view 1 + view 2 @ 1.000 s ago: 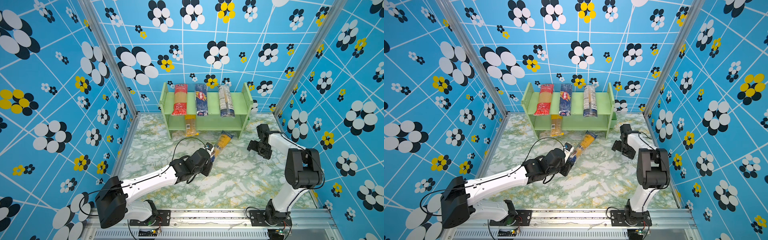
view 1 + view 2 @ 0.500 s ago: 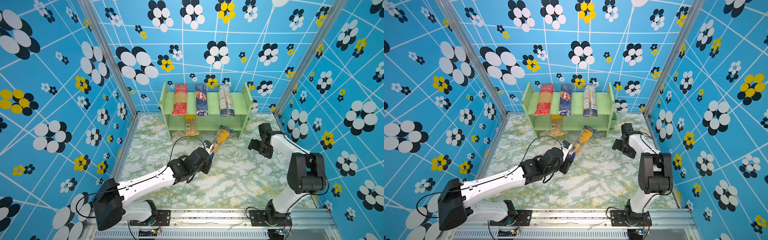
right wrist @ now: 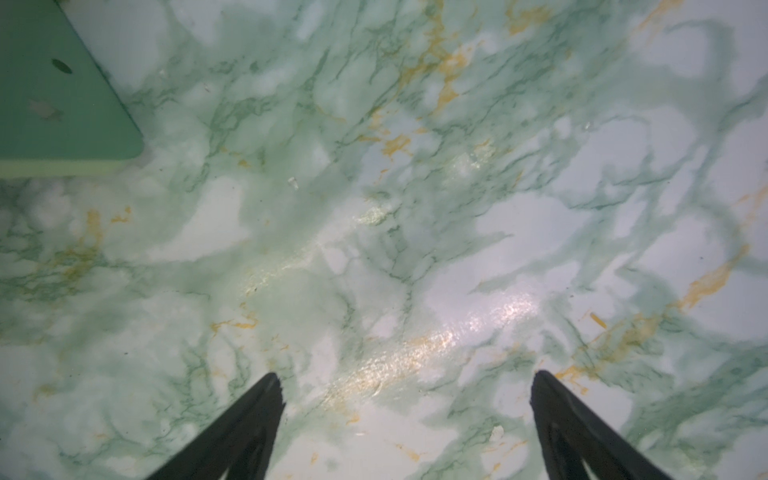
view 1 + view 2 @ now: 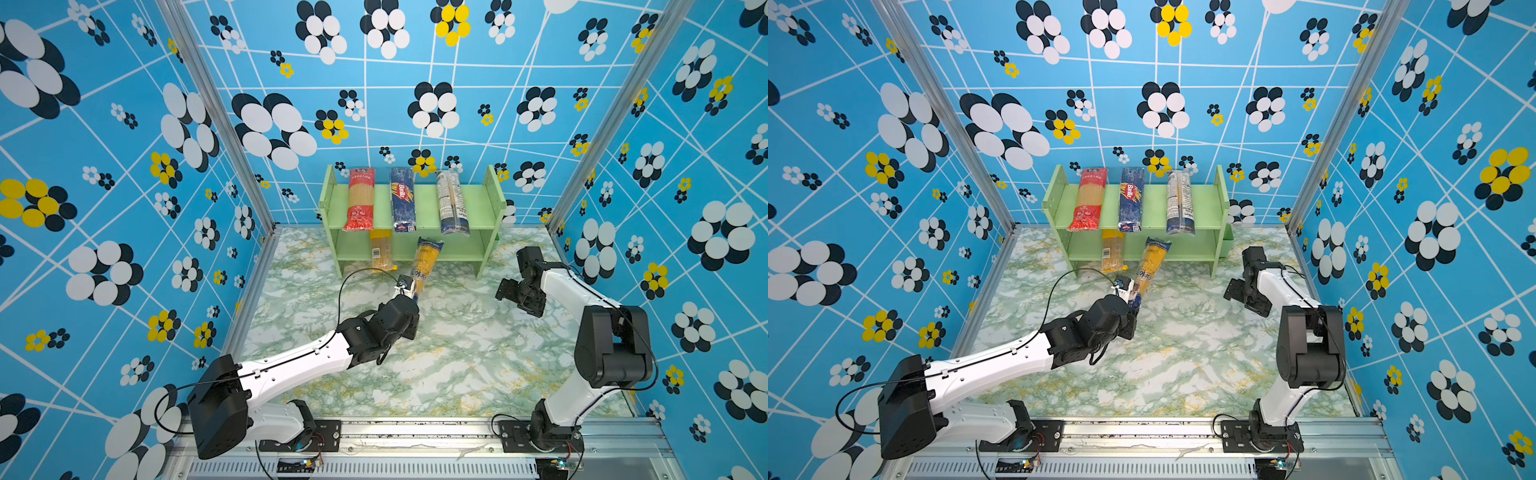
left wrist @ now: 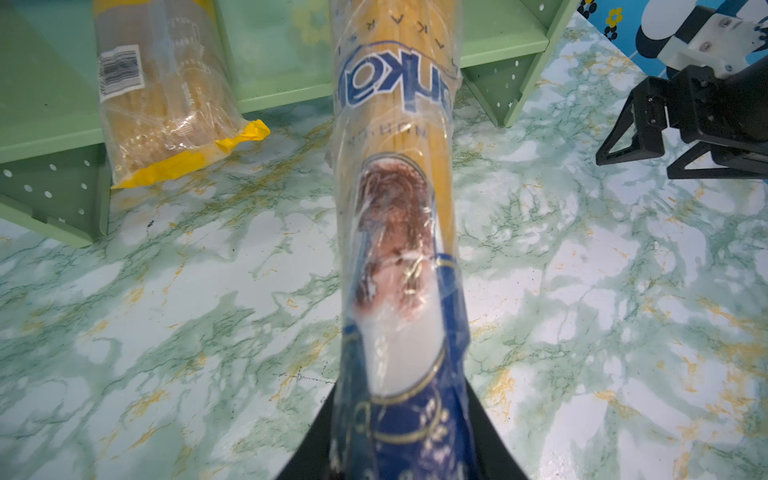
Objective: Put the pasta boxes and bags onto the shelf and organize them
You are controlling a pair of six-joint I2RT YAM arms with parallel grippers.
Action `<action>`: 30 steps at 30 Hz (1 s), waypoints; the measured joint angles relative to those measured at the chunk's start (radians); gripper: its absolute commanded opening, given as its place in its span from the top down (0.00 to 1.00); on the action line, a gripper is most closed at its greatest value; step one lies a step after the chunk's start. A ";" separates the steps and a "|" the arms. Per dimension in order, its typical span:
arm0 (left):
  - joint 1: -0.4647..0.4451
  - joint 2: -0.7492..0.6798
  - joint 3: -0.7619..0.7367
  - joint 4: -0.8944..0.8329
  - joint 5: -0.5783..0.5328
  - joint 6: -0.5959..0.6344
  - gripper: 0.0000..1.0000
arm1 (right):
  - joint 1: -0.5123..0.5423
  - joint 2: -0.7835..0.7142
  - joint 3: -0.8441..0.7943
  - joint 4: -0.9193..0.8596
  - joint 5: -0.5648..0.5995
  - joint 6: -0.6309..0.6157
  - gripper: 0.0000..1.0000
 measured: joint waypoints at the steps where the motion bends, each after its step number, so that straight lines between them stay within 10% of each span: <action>1: 0.000 0.012 0.009 0.000 -0.010 -0.007 1.00 | 0.000 0.000 0.000 0.000 0.000 -0.003 0.05; 30: 0.025 0.198 0.185 0.001 -0.109 -0.105 1.00 | 0.000 0.001 0.002 0.000 -0.007 -0.031 0.05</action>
